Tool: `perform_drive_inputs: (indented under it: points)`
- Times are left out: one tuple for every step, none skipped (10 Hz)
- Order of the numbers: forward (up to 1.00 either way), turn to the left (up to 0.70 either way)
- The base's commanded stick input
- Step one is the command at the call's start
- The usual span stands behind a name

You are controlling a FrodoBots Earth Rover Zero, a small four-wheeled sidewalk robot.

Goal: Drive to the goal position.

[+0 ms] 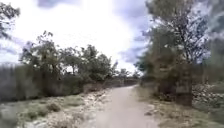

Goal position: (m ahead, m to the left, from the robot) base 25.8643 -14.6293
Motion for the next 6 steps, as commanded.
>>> perform_drive_inputs:
  points:
    - [0.85, 0.00]
    - [0.85, 0.00]
    - [0.85, 0.00]
    - [0.85, 0.00]
    - [0.85, 0.00]
    - [0.85, 0.00]
